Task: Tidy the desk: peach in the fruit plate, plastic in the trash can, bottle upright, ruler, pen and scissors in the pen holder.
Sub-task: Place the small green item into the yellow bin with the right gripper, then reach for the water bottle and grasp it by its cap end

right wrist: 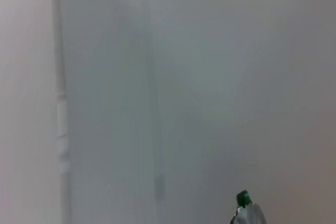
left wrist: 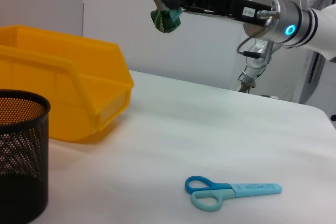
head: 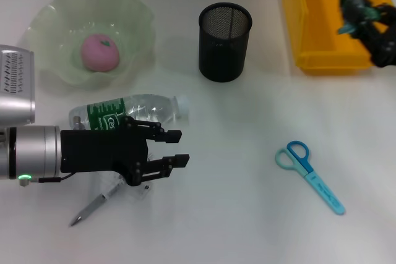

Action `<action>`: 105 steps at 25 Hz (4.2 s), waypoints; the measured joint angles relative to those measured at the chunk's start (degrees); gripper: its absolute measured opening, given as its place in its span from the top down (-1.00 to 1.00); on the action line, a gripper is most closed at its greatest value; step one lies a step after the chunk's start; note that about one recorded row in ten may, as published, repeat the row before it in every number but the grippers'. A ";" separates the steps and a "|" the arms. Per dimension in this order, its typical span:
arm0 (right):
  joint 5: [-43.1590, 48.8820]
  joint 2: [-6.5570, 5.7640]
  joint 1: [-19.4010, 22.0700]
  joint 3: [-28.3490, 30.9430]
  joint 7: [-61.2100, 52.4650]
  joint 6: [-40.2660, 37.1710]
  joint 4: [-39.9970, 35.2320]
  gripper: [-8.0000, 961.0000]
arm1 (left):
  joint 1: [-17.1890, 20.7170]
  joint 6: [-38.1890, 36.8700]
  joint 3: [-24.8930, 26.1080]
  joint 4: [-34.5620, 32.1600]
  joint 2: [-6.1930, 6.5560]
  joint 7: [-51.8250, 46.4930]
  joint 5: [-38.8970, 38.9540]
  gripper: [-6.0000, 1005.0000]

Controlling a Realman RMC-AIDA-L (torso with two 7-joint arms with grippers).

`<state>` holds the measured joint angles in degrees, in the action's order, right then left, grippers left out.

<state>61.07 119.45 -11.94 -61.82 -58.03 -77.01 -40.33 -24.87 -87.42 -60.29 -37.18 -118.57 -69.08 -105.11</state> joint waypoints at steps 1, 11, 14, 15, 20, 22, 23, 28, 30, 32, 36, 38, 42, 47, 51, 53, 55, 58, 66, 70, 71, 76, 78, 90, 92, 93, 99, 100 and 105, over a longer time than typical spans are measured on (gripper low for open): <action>-0.26 -0.04 -0.56 1.64 1.54 -0.02 1.42 0.60 | 0.04 0.24 0.00 0.00 0.00 0.00 0.00 0.09; -0.36 -0.25 -7.03 11.25 5.33 6.38 7.31 0.59 | -0.01 1.12 0.00 0.54 0.02 0.09 0.01 0.09; -0.22 -0.28 -9.17 11.58 5.68 12.03 8.26 0.59 | -0.01 1.22 0.00 0.62 -0.04 0.35 0.06 0.09; -0.17 -0.27 -9.84 11.41 5.69 14.09 8.57 0.59 | 0.00 1.24 0.00 0.67 -0.04 0.53 0.07 0.09; 0.08 -0.20 -12.20 10.48 6.08 20.52 10.52 0.58 | 0.02 1.29 0.00 0.71 -0.08 0.82 0.31 0.09; 0.09 -0.18 -12.92 10.38 6.77 21.88 11.44 0.56 | 0.02 1.20 0.00 0.69 -0.08 0.82 0.71 0.09; 0.09 -0.19 -13.28 10.35 6.97 22.38 11.94 0.53 | 0.02 1.19 0.00 0.69 -0.07 0.82 0.88 0.09; 0.09 -0.23 -14.25 10.33 7.15 25.00 12.78 0.41 | -0.03 1.30 0.00 0.69 -0.07 0.82 1.11 0.09; 0.09 -0.17 -14.37 10.28 7.51 25.22 12.88 0.36 | -0.03 1.30 0.00 0.69 -0.07 0.82 1.11 0.09; 0.09 -0.10 -14.42 10.28 8.16 25.23 13.02 0.32 | -0.09 1.33 0.00 0.68 -0.06 0.82 1.25 0.09; -0.16 -0.04 -14.47 10.30 8.51 24.98 13.11 -0.06 | -0.28 1.39 0.00 0.52 -0.01 0.82 1.31 0.09; -0.40 0.01 -14.41 10.31 8.52 24.57 13.12 -0.18 | -0.30 1.39 0.00 0.52 0.00 0.81 1.32 0.09; -0.20 0.11 -13.26 10.31 7.64 18.53 13.09 -0.32 | -0.30 1.32 0.00 0.53 0.01 0.80 1.33 0.09; 3.74 -0.23 -9.47 9.81 0.58 5.50 11.47 -0.32 | -0.27 1.04 0.00 0.34 0.03 0.79 1.63 0.09; 8.09 -0.28 -7.52 10.05 -3.32 -0.33 10.32 -0.32 | 0.26 0.52 0.03 0.20 0.19 0.79 4.50 0.09; 13.07 -0.33 -6.53 10.19 -5.29 -4.41 9.50 -0.32 | 0.43 0.39 0.08 0.13 0.26 0.79 6.49 0.09; 17.51 -0.35 -6.07 10.27 -6.36 -7.92 9.17 -0.32 | 0.43 0.34 0.10 0.09 0.28 0.79 6.69 0.09; 21.09 -0.22 -5.75 9.95 -6.75 -11.25 9.66 -0.32 | 0.29 0.09 0.09 0.07 0.20 0.79 6.76 0.09; 30.18 -0.24 -7.59 6.34 -6.53 -14.04 12.05 -0.32 | 0.01 -0.17 0.00 0.09 0.12 0.79 6.78 0.09; 31.97 -0.04 -8.26 5.88 -6.48 -13.63 13.54 -0.32 | -0.17 0.32 0.08 0.09 0.10 0.79 6.78 0.09; 31.97 -0.04 -8.26 5.88 -6.48 -13.63 13.54 -0.32 | -0.17 0.32 0.08 0.09 0.10 0.79 6.78 0.09; 31.95 -0.06 -8.40 5.96 -6.45 -13.59 14.57 -0.32 | -1.06 1.11 -0.37 0.00 0.09 0.78 6.44 0.09; 32.09 -0.07 -8.38 5.87 -6.45 -13.45 15.05 -0.32 | -1.56 2.13 -0.51 -0.89 0.06 0.36 6.26 0.09; 32.10 -0.10 -7.83 5.93 -6.40 -13.43 18.32 -0.32 | -11.47 13.71 -5.86 -12.07 -0.17 -24.32 -10.70 0.08; 32.08 -0.10 -7.80 5.98 -6.39 -13.43 18.75 -0.32 | -12.75 13.74 -6.59 -12.27 -0.17 -25.80 -12.65 0.07; 32.01 -0.10 -7.81 5.98 -6.39 -13.43 18.94 -0.32 | -13.04 13.75 -6.87 -12.45 -0.17 -25.99 -13.21 0.07; 31.90 -0.10 -8.07 5.84 -6.39 -13.47 19.07 -0.32 | -12.83 13.87 -10.52 -16.16 -0.16 -27.74 -16.81 -0.07; 31.85 -0.09 -8.20 5.83 -6.39 -13.47 19.07 -0.32 | -12.95 13.89 -11.40 -16.41 -0.16 -28.11 -18.49 -0.10; 31.84 0.04 -8.51 5.83 -6.39 -13.50 19.08 -0.32 | -13.49 14.62 -12.07 -16.45 -0.23 -28.89 -20.72 -0.38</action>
<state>92.91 119.49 -20.45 -55.99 -64.42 -90.50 -21.25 -38.36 -72.80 -72.36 -53.63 -118.81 -97.97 -125.83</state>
